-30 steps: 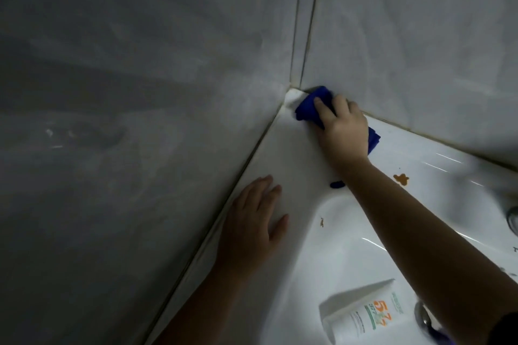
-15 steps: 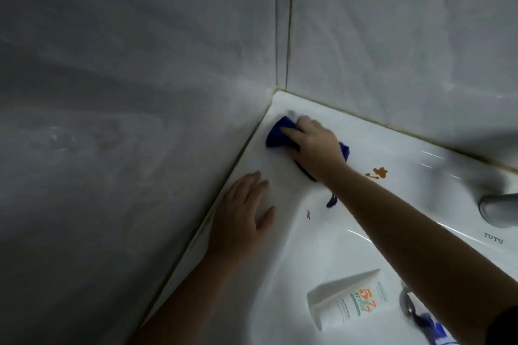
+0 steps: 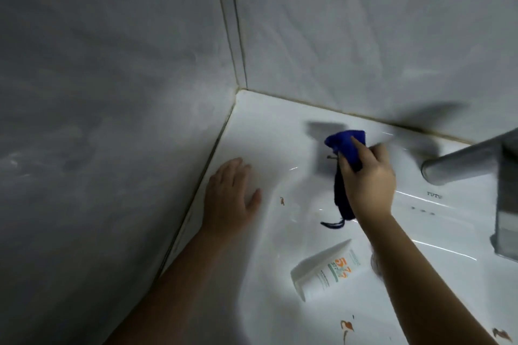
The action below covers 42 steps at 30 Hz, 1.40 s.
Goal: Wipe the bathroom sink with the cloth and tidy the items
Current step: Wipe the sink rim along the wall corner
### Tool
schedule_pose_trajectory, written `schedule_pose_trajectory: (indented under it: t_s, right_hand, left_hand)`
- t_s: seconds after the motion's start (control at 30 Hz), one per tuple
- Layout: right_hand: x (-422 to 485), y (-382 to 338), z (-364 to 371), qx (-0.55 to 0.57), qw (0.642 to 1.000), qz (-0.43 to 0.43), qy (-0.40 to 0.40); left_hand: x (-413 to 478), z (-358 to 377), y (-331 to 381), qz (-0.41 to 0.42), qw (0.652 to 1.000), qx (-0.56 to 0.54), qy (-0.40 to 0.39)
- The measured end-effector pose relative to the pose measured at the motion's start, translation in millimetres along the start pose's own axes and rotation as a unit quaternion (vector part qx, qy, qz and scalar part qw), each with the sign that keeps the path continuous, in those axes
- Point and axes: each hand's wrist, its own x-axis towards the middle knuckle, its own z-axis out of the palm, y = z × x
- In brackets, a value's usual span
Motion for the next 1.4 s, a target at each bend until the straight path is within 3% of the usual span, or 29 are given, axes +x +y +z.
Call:
schedule_pose_trajectory:
  t_s: [0.1,0.17,0.23,0.37,0.43,0.53,0.6,0.7,0.8,0.83,0.97,1.1,1.17,1.23,1.3,1.4]
  right_hand:
    - [-8,43,-24,-0.081,0.983,0.165,0.021]
    - [1,50,-22,-0.105,0.967,0.227,0.039]
    - [14,37,-4,-0.094,0.975,0.193,0.055]
    - [21,10,30,-0.079,0.997,-0.005,0.008]
    - [24,21,19,-0.069,0.997,0.01,0.017]
    - [32,45,-3,-0.056,0.972,0.202,0.104]
    - [44,41,-1,-0.056,0.964,0.225,0.13]
    - [55,18,18,0.004,0.979,0.171,0.11]
    - [45,20,22,-0.02,0.999,0.001,0.041]
    - [41,29,15,-0.034,0.999,-0.021,0.031]
    - [22,54,-7,-0.056,0.987,0.125,0.084]
    - [24,7,34,-0.039,0.999,0.006,-0.017]
    - [30,-23,56,-0.011,0.995,-0.078,-0.069]
    - [34,-29,59,0.005,0.989,-0.11,-0.103]
    - [29,-4,44,-0.014,0.994,-0.087,-0.064]
    - [15,34,17,-0.042,0.994,0.086,0.056]
  left_hand:
    - [15,5,3,0.023,1.0,-0.011,-0.018]
    - [17,7,3,0.019,1.0,-0.01,-0.017]
    - [17,9,2,0.02,1.0,-0.006,-0.01]
    - [17,10,0,0.029,1.0,0.004,-0.007]
    - [18,11,0,0.029,1.0,0.002,-0.006]
    - [18,12,0,0.028,1.0,0.007,0.0]
    - [18,13,0,0.033,0.999,0.005,0.006]
    - [18,15,-2,0.033,0.999,0.0,0.014]
    - [19,16,-3,0.041,0.999,0.003,0.019]
    - [19,16,-2,0.04,0.999,0.001,0.019]
    - [17,14,1,0.022,1.0,0.0,0.012]
    - [18,14,0,0.023,1.0,-0.006,0.01]
    - [17,14,-1,0.027,1.0,-0.005,0.015]
    - [17,13,-1,0.029,0.999,-0.007,0.016]
    - [17,13,-2,0.028,0.999,-0.012,0.021]
    - [17,13,-1,0.019,1.0,-0.02,0.011]
